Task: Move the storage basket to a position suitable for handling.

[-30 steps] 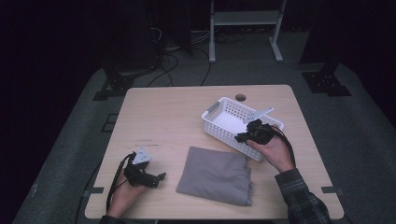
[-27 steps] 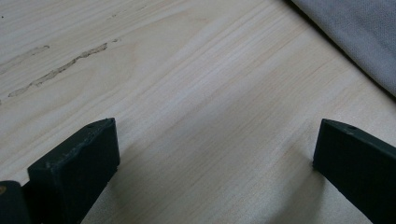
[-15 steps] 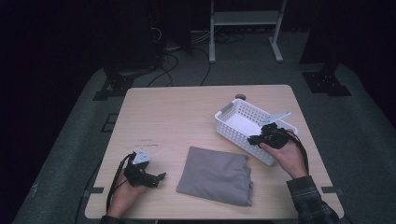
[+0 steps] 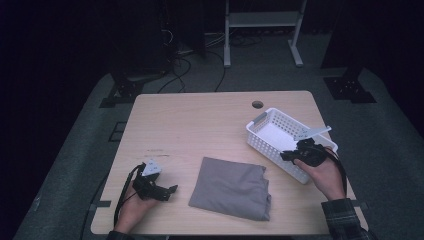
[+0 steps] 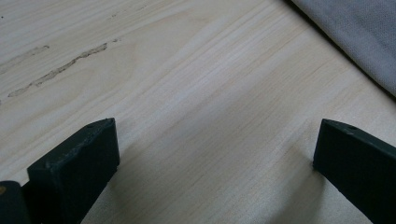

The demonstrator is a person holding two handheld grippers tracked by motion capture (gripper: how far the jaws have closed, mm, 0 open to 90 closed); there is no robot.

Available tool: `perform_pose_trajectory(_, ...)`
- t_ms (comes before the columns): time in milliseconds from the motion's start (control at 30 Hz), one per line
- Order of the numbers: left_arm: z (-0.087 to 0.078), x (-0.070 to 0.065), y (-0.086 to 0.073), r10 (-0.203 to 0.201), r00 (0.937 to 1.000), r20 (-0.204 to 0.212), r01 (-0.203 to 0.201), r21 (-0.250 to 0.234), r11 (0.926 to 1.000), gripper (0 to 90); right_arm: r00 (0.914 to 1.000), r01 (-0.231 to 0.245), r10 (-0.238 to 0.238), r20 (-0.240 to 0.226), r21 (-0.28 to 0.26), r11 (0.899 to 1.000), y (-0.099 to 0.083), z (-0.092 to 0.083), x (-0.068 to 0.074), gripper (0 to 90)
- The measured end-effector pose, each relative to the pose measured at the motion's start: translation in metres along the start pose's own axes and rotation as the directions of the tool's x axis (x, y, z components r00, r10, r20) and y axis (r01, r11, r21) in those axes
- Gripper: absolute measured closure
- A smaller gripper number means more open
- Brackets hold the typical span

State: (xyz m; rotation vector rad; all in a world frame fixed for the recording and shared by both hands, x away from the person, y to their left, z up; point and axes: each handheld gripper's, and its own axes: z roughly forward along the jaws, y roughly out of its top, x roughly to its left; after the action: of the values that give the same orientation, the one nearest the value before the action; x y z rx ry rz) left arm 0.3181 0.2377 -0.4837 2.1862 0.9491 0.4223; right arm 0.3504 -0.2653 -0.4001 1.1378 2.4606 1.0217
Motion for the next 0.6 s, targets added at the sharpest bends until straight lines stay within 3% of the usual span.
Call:
perform_pose_trajectory(333, 0.000, 0.000, 0.000, 0.000, 1.0000, 0.000, 0.000, 0.000, 1.0000, 0.0, 0.9986, -0.049, 0.049, 0.019, 0.005, 0.999, -0.017, -0.007, -0.008, 84.4)
perform_pose_trajectory(600, 0.000, 0.000, 0.000, 0.000, 1.0000, 0.000, 0.000, 0.000, 1.0000, 0.0, 0.9985, -0.050, 0.050, 0.024, 0.022, 0.999, -0.020, -0.002, -0.007, 83.7)
